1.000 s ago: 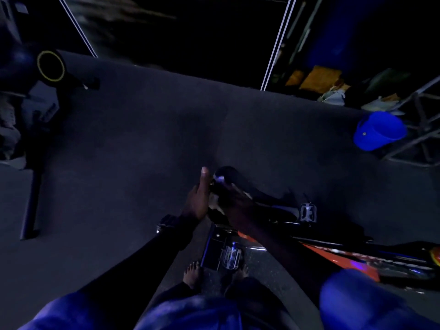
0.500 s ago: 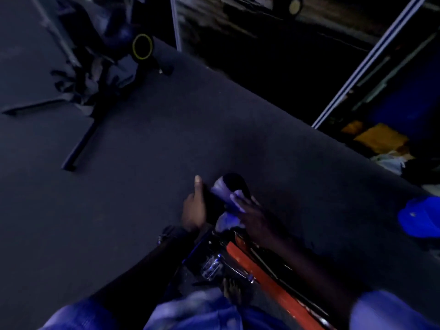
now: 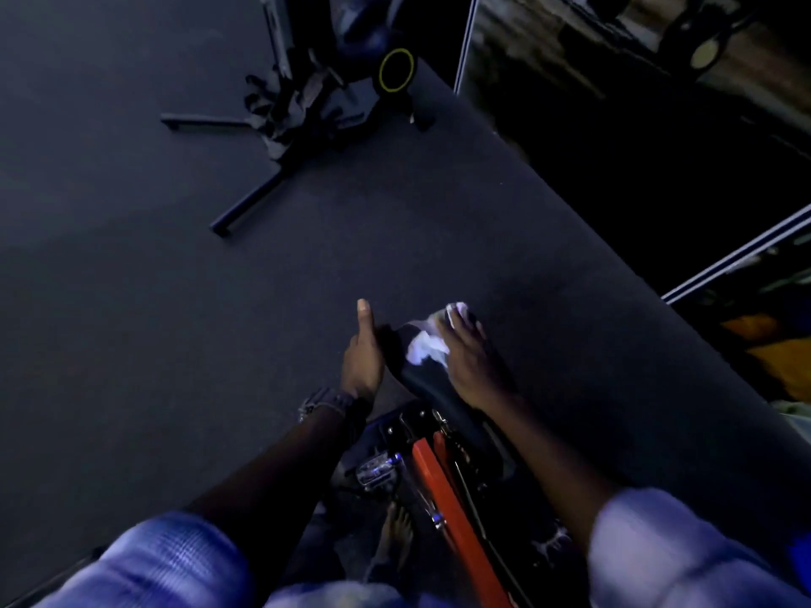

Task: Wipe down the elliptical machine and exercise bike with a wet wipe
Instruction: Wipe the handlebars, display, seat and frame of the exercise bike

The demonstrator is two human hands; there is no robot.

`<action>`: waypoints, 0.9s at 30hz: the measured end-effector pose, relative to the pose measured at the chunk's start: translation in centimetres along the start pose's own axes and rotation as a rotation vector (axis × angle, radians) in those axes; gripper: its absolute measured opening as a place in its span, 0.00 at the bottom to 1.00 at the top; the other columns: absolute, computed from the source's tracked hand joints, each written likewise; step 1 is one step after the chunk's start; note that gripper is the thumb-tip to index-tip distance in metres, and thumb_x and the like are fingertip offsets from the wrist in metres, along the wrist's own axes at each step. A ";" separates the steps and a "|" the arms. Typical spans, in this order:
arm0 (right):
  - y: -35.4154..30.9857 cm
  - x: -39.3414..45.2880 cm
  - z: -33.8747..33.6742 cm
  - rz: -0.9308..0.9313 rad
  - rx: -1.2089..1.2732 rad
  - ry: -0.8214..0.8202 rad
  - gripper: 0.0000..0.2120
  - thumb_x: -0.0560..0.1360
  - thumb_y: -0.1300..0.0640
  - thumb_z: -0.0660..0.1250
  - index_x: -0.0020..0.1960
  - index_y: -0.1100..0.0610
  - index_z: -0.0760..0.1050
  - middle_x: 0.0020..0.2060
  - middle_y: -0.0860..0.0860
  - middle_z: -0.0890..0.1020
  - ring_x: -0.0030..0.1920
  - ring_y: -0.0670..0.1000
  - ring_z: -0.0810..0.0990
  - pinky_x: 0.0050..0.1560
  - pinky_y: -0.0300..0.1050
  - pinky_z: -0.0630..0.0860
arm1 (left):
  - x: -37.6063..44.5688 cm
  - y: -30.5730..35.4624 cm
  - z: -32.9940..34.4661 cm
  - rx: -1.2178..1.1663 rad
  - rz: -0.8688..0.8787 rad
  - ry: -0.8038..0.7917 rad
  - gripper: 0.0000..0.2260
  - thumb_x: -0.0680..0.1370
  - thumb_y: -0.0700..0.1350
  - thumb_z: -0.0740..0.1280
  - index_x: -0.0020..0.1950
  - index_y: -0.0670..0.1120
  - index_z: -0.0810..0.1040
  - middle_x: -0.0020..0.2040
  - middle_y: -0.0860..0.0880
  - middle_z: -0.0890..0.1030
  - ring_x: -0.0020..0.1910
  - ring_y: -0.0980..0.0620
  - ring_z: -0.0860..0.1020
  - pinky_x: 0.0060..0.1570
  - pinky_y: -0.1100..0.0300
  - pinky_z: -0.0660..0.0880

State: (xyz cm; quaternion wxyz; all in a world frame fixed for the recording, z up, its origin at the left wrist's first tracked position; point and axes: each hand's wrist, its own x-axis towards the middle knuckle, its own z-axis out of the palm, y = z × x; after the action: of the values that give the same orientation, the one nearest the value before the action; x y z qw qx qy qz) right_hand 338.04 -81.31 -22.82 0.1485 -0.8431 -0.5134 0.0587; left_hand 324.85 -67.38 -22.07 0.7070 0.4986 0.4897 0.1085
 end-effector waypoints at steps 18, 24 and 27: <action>-2.5 -0.3 0.8 -0.332 0.333 0.012 0.07 0.71 0.60 0.66 0.41 0.59 0.83 0.40 0.54 0.84 0.45 0.53 0.77 0.49 0.46 0.71 | -3.4 0.1 0.2 0.047 0.088 -0.054 0.48 0.68 0.85 0.46 0.55 0.50 0.87 0.57 0.47 0.86 0.61 0.46 0.82 0.70 0.42 0.71; 0.4 -3.2 -1.9 -0.347 0.251 0.064 0.08 0.72 0.55 0.68 0.43 0.55 0.86 0.49 0.53 0.81 0.52 0.50 0.71 0.55 0.40 0.67 | -4.4 -0.9 1.2 0.052 0.076 -0.017 0.50 0.66 0.85 0.48 0.70 0.51 0.79 0.70 0.48 0.78 0.71 0.49 0.75 0.75 0.46 0.66; -2.5 0.0 -1.2 -0.136 0.256 0.139 0.04 0.69 0.56 0.72 0.40 0.54 0.85 0.43 0.52 0.78 0.47 0.50 0.69 0.48 0.41 0.68 | -6.3 -0.4 2.1 0.115 0.141 0.004 0.40 0.74 0.79 0.47 0.69 0.55 0.80 0.67 0.50 0.81 0.65 0.54 0.79 0.69 0.53 0.71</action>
State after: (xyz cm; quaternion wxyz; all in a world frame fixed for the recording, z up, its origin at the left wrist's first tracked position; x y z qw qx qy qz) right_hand 336.20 -80.47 -20.95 0.2935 -0.7827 -0.5461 0.0548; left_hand 323.32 -72.86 -18.68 0.6666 0.5717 0.4601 0.1307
